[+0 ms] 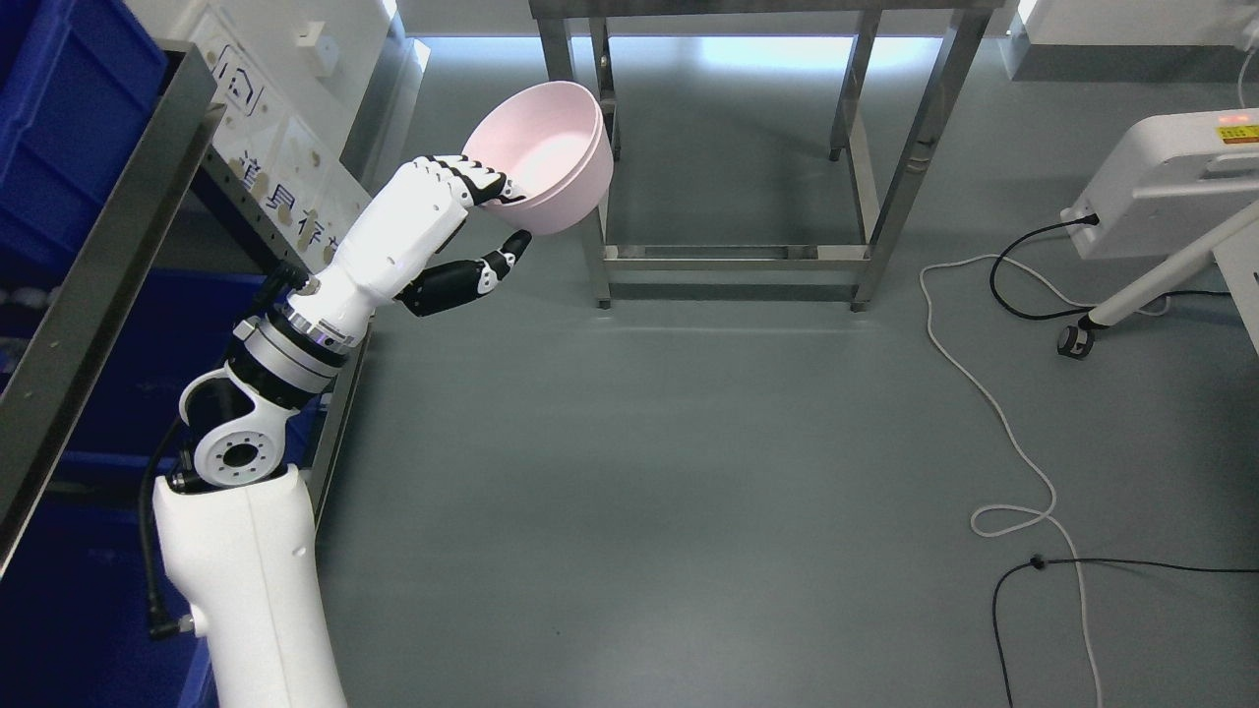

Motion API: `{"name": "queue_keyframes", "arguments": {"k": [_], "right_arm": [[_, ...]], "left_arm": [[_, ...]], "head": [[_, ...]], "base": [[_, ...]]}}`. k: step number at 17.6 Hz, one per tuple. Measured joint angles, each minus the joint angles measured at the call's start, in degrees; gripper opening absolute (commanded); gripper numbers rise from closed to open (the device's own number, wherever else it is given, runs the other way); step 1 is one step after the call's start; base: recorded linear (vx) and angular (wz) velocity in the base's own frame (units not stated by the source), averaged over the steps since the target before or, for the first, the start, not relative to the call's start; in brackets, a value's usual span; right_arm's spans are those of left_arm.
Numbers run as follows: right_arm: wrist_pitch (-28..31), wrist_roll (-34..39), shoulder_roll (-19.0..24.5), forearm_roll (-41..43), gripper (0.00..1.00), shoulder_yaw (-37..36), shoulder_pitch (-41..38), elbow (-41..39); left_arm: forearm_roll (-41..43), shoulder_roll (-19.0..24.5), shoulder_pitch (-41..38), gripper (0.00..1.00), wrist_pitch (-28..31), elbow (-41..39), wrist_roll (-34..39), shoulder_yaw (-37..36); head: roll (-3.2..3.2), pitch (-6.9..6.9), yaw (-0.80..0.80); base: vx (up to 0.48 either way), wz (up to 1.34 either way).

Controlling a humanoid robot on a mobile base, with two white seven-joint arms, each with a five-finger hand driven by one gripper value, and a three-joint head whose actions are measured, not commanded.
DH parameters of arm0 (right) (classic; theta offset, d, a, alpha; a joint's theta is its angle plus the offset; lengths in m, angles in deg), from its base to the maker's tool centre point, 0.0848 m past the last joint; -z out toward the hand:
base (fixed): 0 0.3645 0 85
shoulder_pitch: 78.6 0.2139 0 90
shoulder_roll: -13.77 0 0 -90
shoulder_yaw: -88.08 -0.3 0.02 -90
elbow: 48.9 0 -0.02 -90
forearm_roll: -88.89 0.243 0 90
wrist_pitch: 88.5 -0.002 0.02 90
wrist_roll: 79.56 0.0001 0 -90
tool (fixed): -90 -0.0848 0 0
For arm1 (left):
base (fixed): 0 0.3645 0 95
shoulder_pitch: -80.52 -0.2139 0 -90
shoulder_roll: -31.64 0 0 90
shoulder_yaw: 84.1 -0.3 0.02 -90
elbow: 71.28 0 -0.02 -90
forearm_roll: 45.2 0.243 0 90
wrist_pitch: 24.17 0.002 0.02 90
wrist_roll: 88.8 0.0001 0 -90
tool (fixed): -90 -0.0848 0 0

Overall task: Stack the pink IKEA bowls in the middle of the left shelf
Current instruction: 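Carry the stacked bowls toward the shelf of blue bins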

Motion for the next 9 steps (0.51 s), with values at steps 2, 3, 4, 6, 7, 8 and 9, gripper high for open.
{"name": "queue_keyframes", "arguments": {"k": [2, 3, 4, 6, 7, 8, 9], "right_arm": [[0.0, 0.0, 0.0, 0.0, 1.00, 0.0, 0.0, 0.0], [0.0, 0.1, 0.0, 0.0, 1.00, 0.0, 0.0, 0.0], [0.0, 0.1, 0.0, 0.0, 1.00, 0.0, 0.0, 0.0], [0.0, 0.1, 0.0, 0.0, 1.00, 0.0, 0.0, 0.0], [0.0, 0.1, 0.0, 0.0, 1.00, 0.0, 0.0, 0.0], [0.0, 0.1, 0.0, 0.0, 1.00, 0.0, 0.0, 0.0], [0.0, 0.1, 0.0, 0.0, 1.00, 0.0, 0.0, 0.0]], "left_arm": [[0.0, 0.0, 0.0, 0.02, 0.0, -0.1, 0.0, 0.3], [0.0, 0.0, 0.0, 0.02, 0.0, -0.1, 0.0, 0.4], [0.0, 0.0, 0.0, 0.03, 0.0, -0.1, 0.0, 0.5], [-0.1, 0.0, 0.0, 0.03, 0.0, -0.2, 0.0, 0.4], [-0.4, 0.0, 0.1, 0.03, 0.0, -0.4, 0.0, 0.2], [-0.7, 0.0, 0.3, 0.03, 0.0, -0.6, 0.0, -0.3], [-1.1, 0.0, 0.6, 0.03, 0.0, -0.9, 0.0, -1.1]], "head": [[0.00, 0.00, 0.00], [0.00, 0.00, 0.00], [0.00, 0.00, 0.00], [0.00, 0.00, 0.00], [0.00, 0.00, 0.00], [0.00, 0.00, 0.00], [0.00, 0.00, 0.00]], "base": [[-0.241, 0.29], [-0.229, 0.33], [-0.225, 0.46], [-0.235, 0.58], [-0.244, 0.69], [-0.255, 0.77], [-0.214, 0.93]]}}
